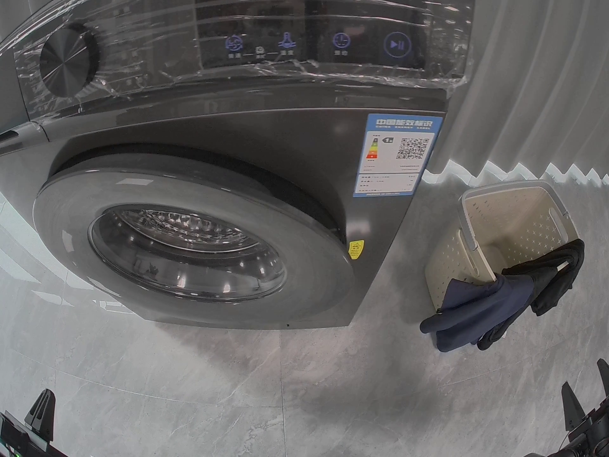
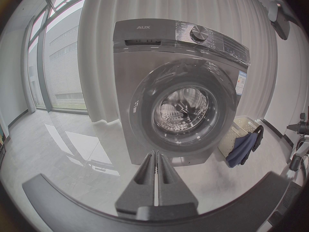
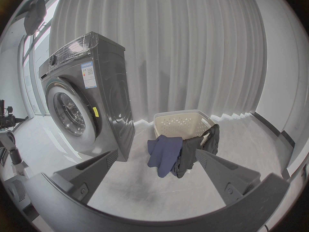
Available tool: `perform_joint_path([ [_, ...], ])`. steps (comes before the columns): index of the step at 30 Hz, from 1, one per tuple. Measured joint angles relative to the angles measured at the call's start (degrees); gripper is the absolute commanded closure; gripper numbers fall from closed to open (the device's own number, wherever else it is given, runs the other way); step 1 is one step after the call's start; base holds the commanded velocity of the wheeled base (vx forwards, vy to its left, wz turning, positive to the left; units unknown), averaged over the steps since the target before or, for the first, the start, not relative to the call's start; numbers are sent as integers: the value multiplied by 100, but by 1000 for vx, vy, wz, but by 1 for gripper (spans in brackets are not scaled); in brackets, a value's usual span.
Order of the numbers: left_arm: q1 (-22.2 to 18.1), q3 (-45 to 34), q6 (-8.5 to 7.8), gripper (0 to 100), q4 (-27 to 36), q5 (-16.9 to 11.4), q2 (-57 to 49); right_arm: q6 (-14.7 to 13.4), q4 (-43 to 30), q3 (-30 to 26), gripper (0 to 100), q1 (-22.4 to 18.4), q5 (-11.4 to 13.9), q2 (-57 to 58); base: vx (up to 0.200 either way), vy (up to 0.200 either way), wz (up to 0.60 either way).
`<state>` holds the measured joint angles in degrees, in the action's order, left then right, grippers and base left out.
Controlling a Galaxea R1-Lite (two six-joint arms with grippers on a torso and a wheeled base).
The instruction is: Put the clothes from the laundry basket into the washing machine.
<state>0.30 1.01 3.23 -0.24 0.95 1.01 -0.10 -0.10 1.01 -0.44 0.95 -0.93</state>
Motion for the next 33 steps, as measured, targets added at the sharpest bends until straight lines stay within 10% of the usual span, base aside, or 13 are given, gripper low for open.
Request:
perform_joint_path([
  [33,0,0,0,100,0,5,0,0,-1,0,0,0,0,0,0,42,36],
])
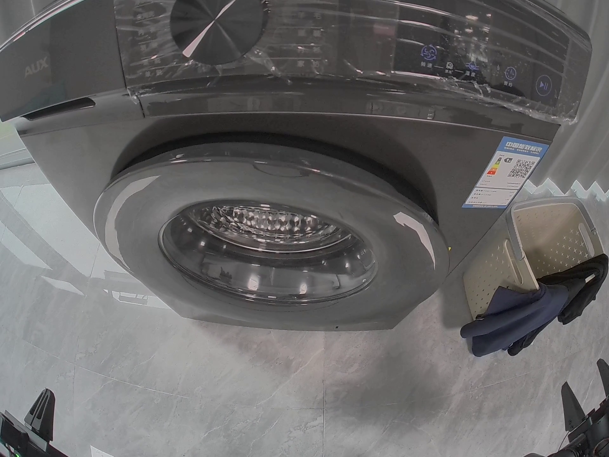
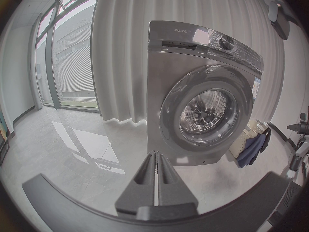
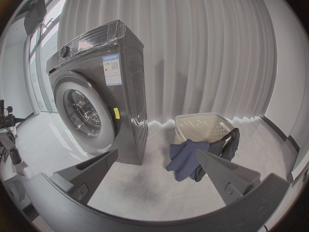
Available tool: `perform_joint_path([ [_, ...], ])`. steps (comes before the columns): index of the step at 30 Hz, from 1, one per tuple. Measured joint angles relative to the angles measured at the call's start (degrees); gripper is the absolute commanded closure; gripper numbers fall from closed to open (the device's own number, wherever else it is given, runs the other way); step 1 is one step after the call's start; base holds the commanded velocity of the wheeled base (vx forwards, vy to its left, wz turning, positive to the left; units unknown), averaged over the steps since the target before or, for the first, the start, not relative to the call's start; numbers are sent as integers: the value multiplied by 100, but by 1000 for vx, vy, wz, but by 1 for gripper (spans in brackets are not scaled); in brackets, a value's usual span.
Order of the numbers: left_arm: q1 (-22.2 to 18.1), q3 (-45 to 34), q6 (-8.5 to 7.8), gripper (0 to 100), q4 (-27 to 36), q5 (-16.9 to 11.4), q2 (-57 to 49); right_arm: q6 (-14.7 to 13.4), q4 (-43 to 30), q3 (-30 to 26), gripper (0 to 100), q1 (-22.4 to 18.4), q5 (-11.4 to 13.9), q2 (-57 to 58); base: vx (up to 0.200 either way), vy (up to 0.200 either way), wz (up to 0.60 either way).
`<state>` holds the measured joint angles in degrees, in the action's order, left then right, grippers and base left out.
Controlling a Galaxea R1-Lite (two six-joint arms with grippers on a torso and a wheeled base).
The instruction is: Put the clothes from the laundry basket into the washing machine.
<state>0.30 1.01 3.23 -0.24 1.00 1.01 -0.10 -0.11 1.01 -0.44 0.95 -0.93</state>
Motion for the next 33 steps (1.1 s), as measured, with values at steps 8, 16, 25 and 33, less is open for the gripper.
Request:
perform_joint_path([
  [8,2,0,-1,100,2,0,0,0,1,0,0,0,0,0,0,100,-150],
  [16,0,0,-1,100,-2,-2,0,0,1,0,0,0,-2,0,0,200,0],
  [25,0,0,-1,100,0,4,0,0,-7,0,0,-2,0,0,0,0,133],
  [33,0,0,-1,100,0,1,0,0,1,0,0,-2,-2,0,0,0,75],
])
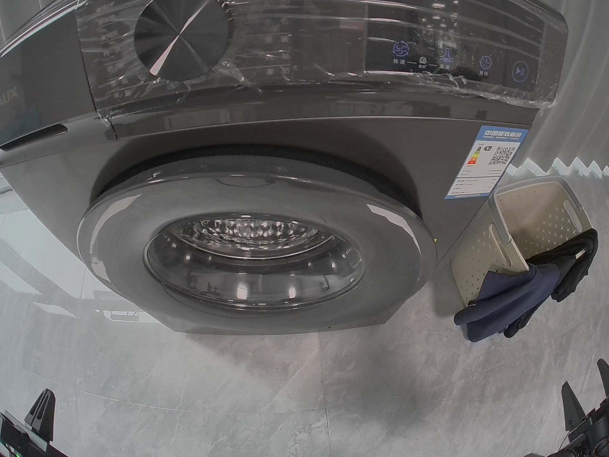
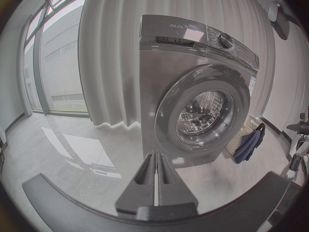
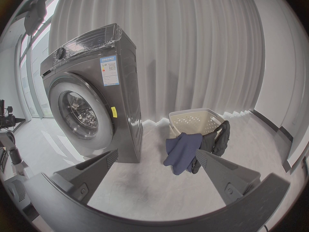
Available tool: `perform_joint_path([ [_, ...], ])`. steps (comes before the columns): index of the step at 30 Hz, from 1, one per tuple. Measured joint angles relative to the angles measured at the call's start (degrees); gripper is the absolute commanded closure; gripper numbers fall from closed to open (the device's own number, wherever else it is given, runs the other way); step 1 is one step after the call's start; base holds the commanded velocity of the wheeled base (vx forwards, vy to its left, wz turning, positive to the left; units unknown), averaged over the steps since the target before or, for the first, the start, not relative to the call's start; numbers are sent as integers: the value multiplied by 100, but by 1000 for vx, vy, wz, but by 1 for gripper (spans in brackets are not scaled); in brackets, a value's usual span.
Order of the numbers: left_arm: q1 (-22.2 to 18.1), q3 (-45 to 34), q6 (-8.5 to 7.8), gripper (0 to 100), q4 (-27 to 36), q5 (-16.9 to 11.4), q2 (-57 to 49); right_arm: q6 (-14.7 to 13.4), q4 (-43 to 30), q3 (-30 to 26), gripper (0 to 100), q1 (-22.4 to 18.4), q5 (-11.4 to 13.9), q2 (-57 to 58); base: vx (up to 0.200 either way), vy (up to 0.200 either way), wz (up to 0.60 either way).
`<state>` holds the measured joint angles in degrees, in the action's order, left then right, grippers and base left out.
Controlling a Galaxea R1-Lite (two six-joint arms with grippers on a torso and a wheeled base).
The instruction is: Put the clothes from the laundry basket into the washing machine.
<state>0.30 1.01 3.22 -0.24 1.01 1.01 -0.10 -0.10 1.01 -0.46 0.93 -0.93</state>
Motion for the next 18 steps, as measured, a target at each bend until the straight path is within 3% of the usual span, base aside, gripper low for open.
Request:
perform_joint_path([
  [11,-1,0,9,100,9,2,0,0,-4,0,0,2,2,0,0,0,0],
  [18,-4,0,4,100,9,0,0,0,-1,0,0,-2,0,0,0,0,514],
])
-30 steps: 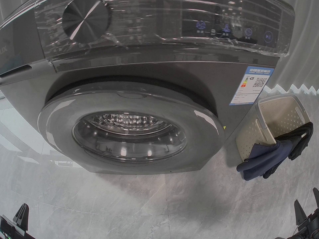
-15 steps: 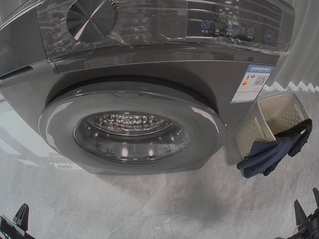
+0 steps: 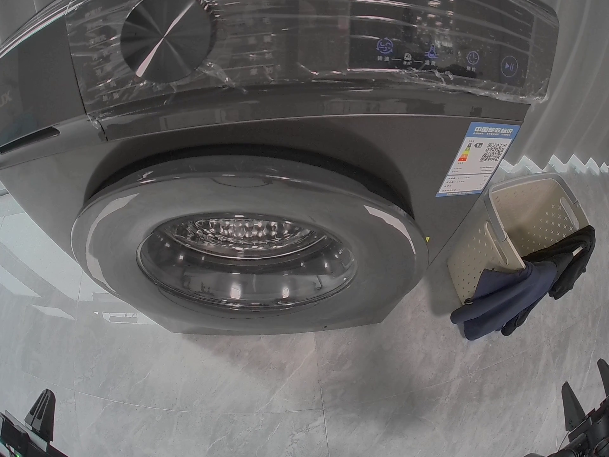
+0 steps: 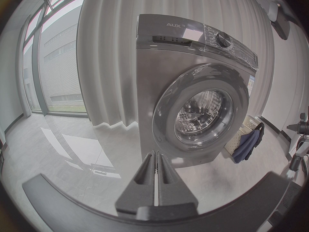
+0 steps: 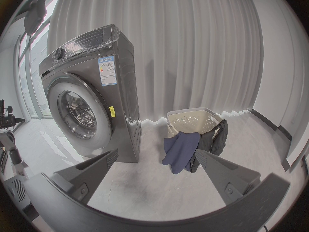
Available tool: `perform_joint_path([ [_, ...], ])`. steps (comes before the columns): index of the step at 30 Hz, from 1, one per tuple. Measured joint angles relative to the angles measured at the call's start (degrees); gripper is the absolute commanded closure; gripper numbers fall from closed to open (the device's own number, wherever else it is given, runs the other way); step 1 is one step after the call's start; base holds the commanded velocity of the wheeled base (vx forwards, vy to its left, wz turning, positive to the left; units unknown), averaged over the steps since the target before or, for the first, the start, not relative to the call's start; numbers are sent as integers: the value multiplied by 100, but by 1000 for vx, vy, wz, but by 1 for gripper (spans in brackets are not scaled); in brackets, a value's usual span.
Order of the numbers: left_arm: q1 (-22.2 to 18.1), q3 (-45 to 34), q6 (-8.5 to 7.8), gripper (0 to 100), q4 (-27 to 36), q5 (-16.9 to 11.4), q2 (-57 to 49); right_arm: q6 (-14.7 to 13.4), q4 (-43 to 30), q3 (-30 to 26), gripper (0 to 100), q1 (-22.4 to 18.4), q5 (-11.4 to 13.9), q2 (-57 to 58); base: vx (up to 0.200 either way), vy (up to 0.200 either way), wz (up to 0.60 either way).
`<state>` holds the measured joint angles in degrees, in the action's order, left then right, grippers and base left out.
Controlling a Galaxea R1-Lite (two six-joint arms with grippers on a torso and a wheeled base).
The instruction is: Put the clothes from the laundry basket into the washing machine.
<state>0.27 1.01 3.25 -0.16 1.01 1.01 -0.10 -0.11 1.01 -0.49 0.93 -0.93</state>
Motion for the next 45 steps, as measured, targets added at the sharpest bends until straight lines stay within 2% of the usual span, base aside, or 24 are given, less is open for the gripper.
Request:
perform_joint_path([
  [31,0,0,-2,100,0,2,0,-6,0,0,0,5,0,0,0,0,0],
  [37,4,0,-2,100,0,2,0,-6,1,0,0,5,-4,0,0,200,0],
  [45,0,0,-2,100,0,2,0,-9,1,0,0,5,-6,0,0,0,0],
])
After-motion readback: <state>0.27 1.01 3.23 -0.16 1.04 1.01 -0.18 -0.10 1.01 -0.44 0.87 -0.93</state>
